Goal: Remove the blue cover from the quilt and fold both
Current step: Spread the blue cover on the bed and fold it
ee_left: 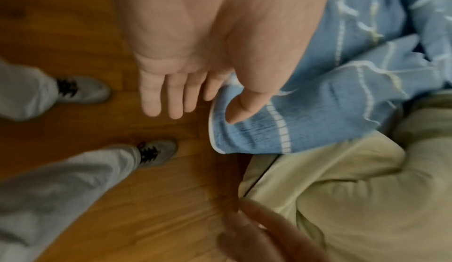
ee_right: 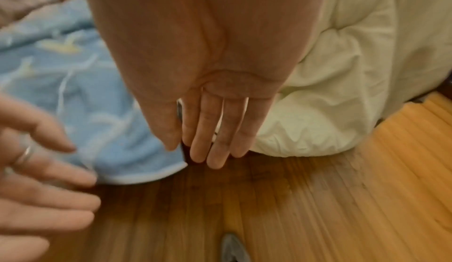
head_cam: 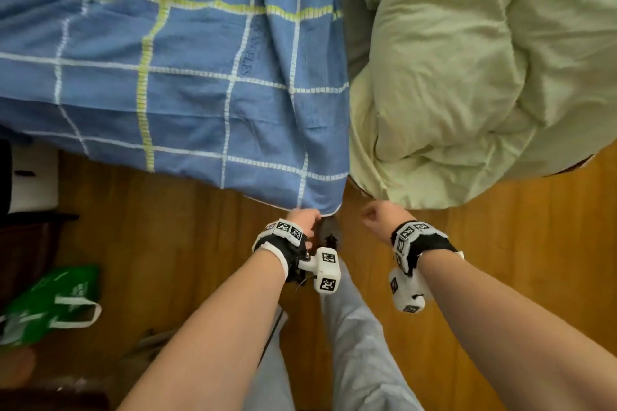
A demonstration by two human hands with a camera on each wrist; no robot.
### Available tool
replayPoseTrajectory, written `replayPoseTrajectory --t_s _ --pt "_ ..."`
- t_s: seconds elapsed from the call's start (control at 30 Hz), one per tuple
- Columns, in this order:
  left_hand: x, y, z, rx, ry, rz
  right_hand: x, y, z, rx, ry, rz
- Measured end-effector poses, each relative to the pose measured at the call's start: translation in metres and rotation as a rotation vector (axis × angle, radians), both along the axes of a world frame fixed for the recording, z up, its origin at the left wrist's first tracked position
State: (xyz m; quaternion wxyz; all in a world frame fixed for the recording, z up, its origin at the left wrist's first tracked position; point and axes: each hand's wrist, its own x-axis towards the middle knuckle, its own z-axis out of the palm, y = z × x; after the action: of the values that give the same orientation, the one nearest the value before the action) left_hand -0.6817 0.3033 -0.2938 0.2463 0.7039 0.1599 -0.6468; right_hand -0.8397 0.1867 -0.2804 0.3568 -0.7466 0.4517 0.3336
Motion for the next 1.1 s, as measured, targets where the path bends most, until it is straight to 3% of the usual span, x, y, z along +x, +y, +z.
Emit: replayPoseTrajectory --t_s 0.13,0.3,0.47,0.67,0.83,0.97,1.1 --pt "0.016 -0.014 0.063 -0.089 -0.118 -0.155 0.012 0.000 0.071 -0.084 -0.137 -0.140" --pt "0.015 -0.059 0.182 -0.350 -0.331 -0.373 -0.014 -0.027 0.183 -0.165 -0.340 -0.314" --pt "-0.034 -0.130 0.298 -0.503 -0.570 -0.636 -0.097 -0.082 0.275 -0.285 -0.404 -0.427" --pt "-0.161 -0.244 0.391 -0.638 -0.844 -1.023 -0.244 -0.178 0.362 -0.456 -0.478 -0.488" --pt "-0.305 -0.341 0.427 -0.726 -0.933 -1.327 -0.392 -0.247 0.406 -0.514 -0.418 -0.503" --pt "-0.406 -0.424 0.433 -0.769 -0.974 -1.504 -0.490 -0.311 0.405 -0.548 -0.352 -0.527" --pt "-0.487 -0.519 0.413 -0.810 -1.012 -1.674 -0.572 -0.386 0.391 -0.569 -0.324 -0.554"
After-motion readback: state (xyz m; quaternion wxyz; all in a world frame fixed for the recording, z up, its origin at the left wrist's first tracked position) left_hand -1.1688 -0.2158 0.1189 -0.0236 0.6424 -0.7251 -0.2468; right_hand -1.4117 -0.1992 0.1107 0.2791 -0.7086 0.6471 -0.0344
